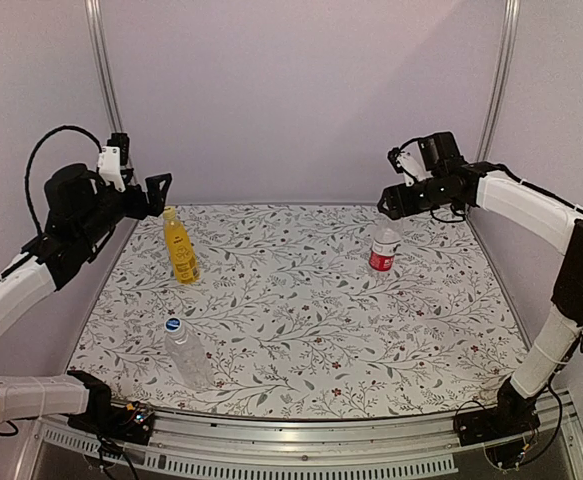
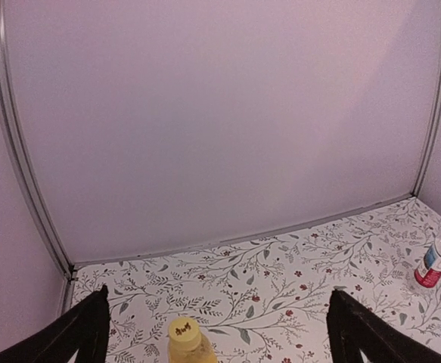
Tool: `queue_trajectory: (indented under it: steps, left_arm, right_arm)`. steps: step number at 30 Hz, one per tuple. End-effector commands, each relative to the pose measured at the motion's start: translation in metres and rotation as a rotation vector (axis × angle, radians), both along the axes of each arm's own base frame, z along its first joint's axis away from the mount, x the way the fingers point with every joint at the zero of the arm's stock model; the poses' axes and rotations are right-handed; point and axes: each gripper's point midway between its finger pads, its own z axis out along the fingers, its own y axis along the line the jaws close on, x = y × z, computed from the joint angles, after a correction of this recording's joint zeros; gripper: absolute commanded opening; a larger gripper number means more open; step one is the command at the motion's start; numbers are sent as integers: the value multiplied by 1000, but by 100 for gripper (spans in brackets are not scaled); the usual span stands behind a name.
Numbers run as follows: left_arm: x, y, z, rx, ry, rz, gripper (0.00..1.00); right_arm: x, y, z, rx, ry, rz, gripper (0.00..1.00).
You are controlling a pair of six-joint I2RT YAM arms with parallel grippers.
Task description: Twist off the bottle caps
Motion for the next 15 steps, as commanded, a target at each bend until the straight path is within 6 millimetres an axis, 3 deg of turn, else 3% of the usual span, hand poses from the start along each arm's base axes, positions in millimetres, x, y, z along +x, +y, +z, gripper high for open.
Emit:
queue_trajectory:
  steps: [1, 8, 15]
  left_arm:
    - [1, -1, 7, -4, -6, -19, 100]
    - [-1, -2, 10, -4, -12, -27, 100]
    - [-2, -3, 16, -2, -15, -35, 100]
  right_arm:
    - [0, 10, -3, 13, 26, 26, 74]
    - [1, 9, -17, -3, 56, 18, 60]
    - [2, 3, -13, -22, 44, -3, 39]
